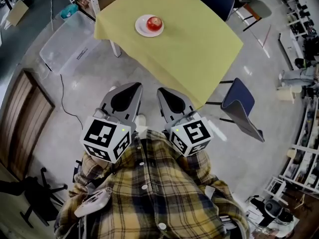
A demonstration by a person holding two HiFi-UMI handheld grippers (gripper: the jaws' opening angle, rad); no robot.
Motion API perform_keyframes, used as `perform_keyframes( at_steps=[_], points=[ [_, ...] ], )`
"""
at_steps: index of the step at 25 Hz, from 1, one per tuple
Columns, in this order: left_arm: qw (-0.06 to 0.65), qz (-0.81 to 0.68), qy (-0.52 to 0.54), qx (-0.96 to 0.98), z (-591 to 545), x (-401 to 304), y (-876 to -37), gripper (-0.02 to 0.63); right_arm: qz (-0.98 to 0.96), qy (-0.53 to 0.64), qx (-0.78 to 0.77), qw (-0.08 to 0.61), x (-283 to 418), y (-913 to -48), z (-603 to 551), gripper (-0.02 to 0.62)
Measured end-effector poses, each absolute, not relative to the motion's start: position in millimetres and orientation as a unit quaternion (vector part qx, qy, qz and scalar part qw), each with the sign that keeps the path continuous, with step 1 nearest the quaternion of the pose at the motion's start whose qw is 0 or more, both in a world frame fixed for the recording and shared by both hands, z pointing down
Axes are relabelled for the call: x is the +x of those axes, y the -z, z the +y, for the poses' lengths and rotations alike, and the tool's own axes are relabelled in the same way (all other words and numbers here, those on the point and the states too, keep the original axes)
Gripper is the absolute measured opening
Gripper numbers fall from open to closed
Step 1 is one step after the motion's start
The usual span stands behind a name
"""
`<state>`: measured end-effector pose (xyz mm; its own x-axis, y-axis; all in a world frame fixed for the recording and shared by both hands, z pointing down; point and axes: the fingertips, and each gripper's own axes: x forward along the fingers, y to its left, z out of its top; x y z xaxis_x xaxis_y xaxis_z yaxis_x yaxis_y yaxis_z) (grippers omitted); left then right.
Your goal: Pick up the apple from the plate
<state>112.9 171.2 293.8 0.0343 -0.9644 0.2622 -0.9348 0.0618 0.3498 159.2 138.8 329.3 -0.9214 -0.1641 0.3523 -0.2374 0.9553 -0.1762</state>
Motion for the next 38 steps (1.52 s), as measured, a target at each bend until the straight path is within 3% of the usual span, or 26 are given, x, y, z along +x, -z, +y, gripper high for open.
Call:
perform_keyframes(
  at_steps=[20, 31, 38],
  points=[
    [0.244, -0.638, -0.008, 0.73, 93.4, -123.3, -309.2, 0.006, -0.954, -0.134, 0.189, 0.187, -62.1, -347.7, 42.8, -0.005],
    [0.296, -0.559, -0.019, 0.775, 18.9, -135.0, -337.1, 0.006, -0.921, -0.154, 0.292, 0.207, -54.7, -360.7, -23.9, -0.005],
    [0.285, -0.542, -0.029, 0.79, -40.6, -133.6, -334.0, 0.006, -0.916, -0.172, 0.305, 0.193, -51.0, -365.7, -78.4, -0.005]
  ],
)
